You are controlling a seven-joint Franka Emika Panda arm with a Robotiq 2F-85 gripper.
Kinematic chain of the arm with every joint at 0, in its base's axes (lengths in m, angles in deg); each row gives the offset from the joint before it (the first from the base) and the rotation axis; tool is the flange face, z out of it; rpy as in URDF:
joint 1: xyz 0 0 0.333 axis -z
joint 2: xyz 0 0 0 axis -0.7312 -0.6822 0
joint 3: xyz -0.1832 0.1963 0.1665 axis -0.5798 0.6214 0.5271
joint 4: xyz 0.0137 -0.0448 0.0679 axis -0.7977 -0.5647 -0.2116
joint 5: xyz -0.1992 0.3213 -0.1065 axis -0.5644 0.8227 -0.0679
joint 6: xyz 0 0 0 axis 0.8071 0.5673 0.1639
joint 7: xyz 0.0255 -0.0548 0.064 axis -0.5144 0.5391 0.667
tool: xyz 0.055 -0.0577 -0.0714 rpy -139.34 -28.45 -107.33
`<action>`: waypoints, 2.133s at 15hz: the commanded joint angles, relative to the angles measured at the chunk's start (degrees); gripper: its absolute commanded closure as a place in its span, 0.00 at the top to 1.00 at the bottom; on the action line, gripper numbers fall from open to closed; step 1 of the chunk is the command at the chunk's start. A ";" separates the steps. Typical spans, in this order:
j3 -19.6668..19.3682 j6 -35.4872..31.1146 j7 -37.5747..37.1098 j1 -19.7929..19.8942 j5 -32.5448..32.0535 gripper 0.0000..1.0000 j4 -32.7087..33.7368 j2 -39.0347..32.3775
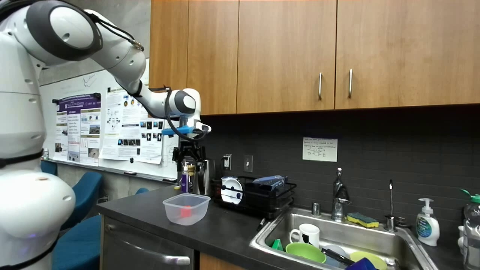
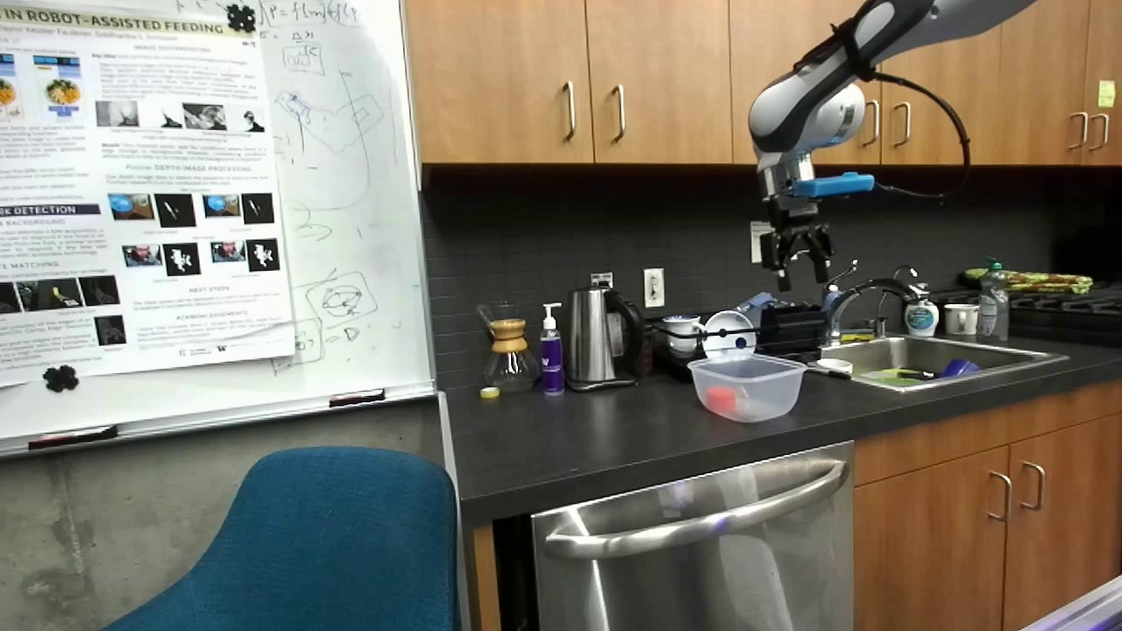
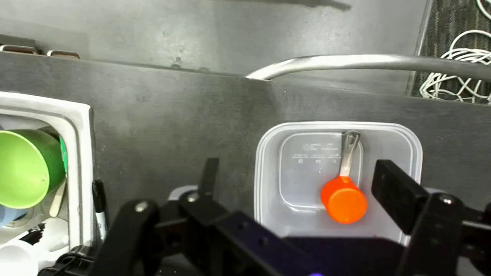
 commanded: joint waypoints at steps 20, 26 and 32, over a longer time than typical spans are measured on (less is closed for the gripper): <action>2.06 -5.16 -4.54 -2.99 -0.12 1.00 12.50 -12.35; 1.60 -4.82 -3.27 -2.66 1.54 1.00 13.97 -16.96; 1.11 -4.92 -3.25 -2.49 2.46 1.00 15.25 -20.08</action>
